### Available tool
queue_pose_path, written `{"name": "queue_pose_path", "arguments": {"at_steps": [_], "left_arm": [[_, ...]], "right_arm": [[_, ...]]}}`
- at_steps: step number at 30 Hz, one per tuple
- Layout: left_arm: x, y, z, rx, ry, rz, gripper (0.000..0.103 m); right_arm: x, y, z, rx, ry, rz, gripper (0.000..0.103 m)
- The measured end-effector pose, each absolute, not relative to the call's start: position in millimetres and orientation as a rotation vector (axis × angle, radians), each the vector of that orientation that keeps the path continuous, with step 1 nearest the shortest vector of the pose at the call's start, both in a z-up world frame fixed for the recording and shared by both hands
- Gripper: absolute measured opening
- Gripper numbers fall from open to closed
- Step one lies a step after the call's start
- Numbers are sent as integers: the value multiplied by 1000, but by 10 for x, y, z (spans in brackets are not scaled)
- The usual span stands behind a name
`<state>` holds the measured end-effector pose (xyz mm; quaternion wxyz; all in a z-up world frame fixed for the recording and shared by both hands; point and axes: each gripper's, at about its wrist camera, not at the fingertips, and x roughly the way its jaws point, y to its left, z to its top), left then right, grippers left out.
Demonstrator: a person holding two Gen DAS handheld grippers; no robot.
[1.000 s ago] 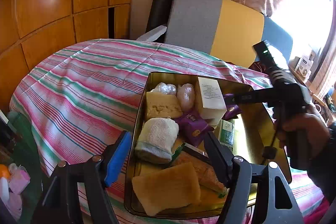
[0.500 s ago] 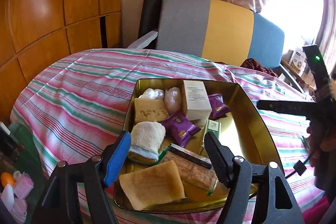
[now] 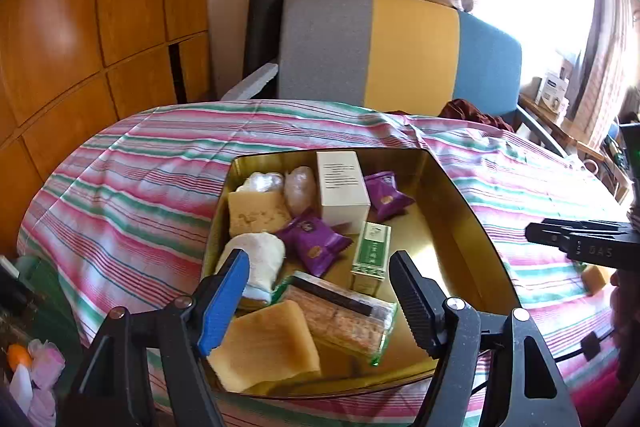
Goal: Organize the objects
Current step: 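Move both tools back to the cracker pack and yellow sponge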
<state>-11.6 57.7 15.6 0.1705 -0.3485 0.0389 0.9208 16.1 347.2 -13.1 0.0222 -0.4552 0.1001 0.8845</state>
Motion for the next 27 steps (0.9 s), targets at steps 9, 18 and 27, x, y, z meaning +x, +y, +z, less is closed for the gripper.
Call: {"name": "queue_pose_path", "arguments": {"at_steps": [9, 18, 27], "left_arm": [[-60, 820, 170, -971, 173, 2563, 73], [-12, 1170, 207, -938, 246, 2494, 73], [56, 1660, 247, -895, 331, 2398, 73]], "right_arm": [[588, 4176, -137, -1324, 410, 2593, 42], [1039, 4983, -94, -1172, 546, 2408, 42], [1498, 5478, -187, -1019, 746, 2268, 43]]}}
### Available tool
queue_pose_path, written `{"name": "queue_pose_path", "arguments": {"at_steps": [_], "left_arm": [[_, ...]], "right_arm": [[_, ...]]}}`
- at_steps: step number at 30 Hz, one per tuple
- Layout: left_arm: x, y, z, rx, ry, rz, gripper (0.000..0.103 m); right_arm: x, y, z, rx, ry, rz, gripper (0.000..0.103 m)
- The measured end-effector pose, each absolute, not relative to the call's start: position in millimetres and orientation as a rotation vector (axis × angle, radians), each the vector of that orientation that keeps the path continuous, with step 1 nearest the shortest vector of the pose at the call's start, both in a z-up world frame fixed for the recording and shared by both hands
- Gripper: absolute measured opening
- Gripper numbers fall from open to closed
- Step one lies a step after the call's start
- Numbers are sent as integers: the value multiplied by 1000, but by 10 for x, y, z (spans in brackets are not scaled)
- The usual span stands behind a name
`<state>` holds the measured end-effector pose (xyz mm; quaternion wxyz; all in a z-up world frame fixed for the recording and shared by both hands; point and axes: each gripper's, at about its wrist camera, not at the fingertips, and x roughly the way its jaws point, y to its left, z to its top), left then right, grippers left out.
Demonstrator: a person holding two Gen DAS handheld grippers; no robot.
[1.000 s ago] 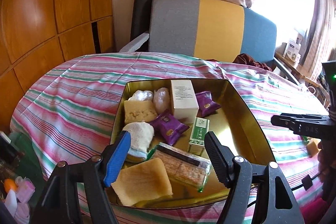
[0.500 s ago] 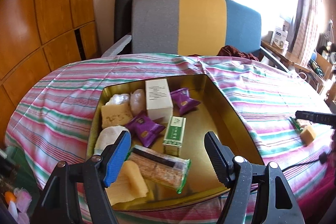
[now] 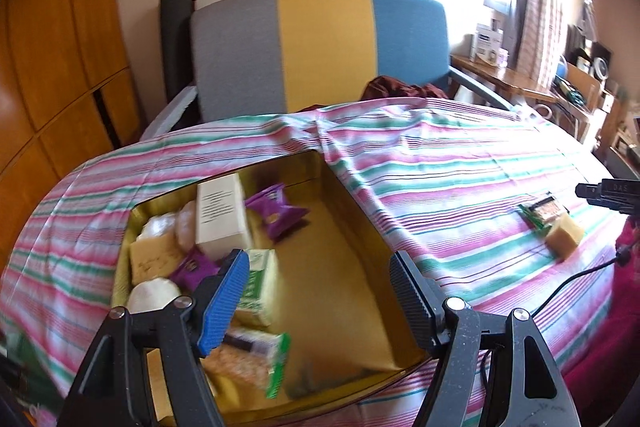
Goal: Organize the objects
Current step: 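Move both tools back to the cracker pack and yellow sponge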
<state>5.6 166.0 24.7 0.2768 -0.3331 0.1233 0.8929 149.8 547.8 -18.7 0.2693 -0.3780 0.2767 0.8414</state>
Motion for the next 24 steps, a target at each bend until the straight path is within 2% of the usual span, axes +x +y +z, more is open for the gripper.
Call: {"name": "queue_pose_path", "arguments": {"at_steps": [4, 24], "left_arm": [[87, 1866, 236, -883, 370, 2363, 73], [268, 3245, -4, -852, 553, 2093, 73]], "right_arm": [[1675, 5625, -205, -916, 862, 2224, 43], [1960, 5837, -179, -709, 1074, 2193, 43]]}}
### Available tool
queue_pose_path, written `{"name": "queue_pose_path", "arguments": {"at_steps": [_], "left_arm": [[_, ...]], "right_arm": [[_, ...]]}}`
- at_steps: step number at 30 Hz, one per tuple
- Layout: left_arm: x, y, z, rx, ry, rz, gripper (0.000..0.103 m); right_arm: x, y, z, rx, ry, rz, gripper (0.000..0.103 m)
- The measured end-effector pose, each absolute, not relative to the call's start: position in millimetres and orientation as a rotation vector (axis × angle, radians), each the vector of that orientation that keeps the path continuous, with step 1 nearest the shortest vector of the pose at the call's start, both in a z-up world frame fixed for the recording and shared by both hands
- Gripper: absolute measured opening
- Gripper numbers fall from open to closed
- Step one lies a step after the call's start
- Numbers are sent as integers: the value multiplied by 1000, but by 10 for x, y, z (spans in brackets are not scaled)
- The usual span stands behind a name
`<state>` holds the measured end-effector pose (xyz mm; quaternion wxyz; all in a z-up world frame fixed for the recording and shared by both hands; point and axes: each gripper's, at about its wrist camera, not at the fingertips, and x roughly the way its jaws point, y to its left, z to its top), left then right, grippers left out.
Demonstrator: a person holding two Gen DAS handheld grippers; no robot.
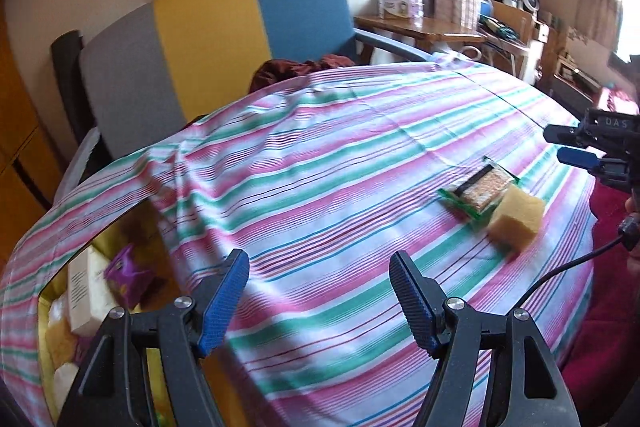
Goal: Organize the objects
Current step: 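Move both tools back to the cracker pack and yellow sponge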
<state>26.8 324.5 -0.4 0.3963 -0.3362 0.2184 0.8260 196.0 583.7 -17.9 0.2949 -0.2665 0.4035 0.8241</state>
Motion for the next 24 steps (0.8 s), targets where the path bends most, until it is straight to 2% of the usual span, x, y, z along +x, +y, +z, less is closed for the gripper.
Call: {"name": "queue_pose_path", "arguments": {"at_steps": [13, 18, 24], "left_arm": [[491, 4470, -368, -735, 796, 1769, 73], [551, 4822, -458, -693, 828, 1644, 73], [635, 5160, -561, -655, 888, 1516, 79]], "right_arm": [[2070, 5938, -257, -659, 1215, 2168, 44], [2071, 5964, -304, -662, 1261, 2167, 44], [2085, 5997, -359, -662, 1315, 2155, 44]]}}
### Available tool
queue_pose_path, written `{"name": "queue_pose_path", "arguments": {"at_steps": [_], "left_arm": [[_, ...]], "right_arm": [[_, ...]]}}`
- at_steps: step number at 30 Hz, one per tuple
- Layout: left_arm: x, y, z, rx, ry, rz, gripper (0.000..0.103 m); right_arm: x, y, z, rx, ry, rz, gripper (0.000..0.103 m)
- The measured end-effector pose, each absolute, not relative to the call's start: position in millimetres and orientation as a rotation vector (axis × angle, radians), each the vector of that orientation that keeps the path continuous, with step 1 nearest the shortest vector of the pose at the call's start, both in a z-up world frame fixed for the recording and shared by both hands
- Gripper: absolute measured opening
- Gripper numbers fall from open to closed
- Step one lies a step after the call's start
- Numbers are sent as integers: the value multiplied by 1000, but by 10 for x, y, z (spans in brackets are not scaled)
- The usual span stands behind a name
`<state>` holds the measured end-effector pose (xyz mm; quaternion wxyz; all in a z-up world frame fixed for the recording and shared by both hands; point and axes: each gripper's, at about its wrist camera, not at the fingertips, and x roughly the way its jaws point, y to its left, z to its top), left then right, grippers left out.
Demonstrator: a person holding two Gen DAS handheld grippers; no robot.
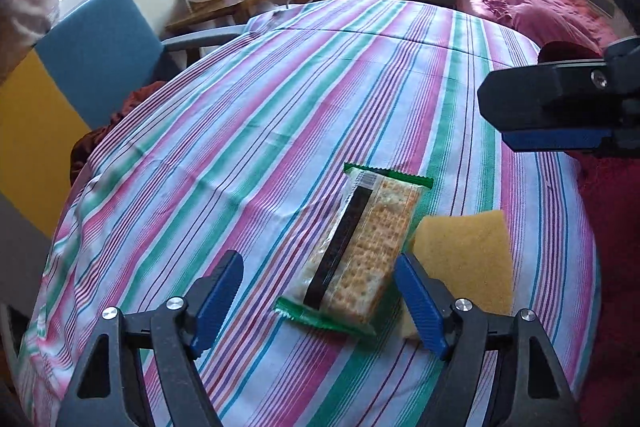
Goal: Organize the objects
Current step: 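Move both tools back to the cracker pack and yellow sponge, then grasp the cracker pack with the left tool while the right tool grasps the yellow sponge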
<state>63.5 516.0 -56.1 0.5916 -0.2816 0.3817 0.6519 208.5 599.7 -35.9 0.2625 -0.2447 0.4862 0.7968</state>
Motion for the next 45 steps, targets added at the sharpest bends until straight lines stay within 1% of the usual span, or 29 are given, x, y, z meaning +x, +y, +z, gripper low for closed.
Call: {"name": "queue_pose_path", "arguments": {"at_steps": [3, 7, 9, 11, 12, 13, 17, 23, 29, 31, 33, 34, 39, 45], "left_arm": [[567, 5279, -574, -676, 852, 1506, 81], [365, 5320, -635, -808, 726, 1501, 81], [333, 5330, -707, -859, 705, 1482, 79], [273, 5369, -783, -910, 697, 1490, 73], [251, 5364, -786, -926, 679, 1508, 64], [234, 5347, -770, -933, 663, 1530, 50], [197, 5141, -727, -972, 642, 1589, 49], [137, 4401, -695, -1084, 516, 1774, 49], [245, 3697, -702, -1095, 461, 1935, 49], [301, 3536, -717, -1091, 437, 1967, 49], [364, 3422, -718, -1080, 424, 1983, 49], [383, 3407, -728, -1069, 425, 1989, 49], [393, 3394, -751, -1059, 412, 1979, 49], [399, 3405, -763, -1029, 408, 1982, 49]], "right_arm": [[2093, 6009, -378, -659, 1330, 2145, 44], [2104, 6026, -397, -661, 1336, 2125, 44], [2096, 6019, -400, -669, 1328, 2122, 45], [2092, 6018, -395, -674, 1316, 2120, 45], [2097, 6020, -397, -674, 1316, 2116, 45], [2107, 6023, -397, -672, 1317, 2111, 45], [2093, 6027, -405, -684, 1310, 2105, 45], [2004, 6006, -441, -754, 1300, 2108, 45], [1908, 5960, -485, -845, 1248, 2091, 45], [1847, 5936, -528, -907, 1213, 2064, 48], [1787, 5912, -595, -983, 1193, 2035, 73], [1761, 5895, -631, -1012, 1205, 2028, 77], [1741, 5792, -667, -1070, 1225, 1996, 82], [1625, 5852, -765, -1121, 1252, 1945, 82]]}}
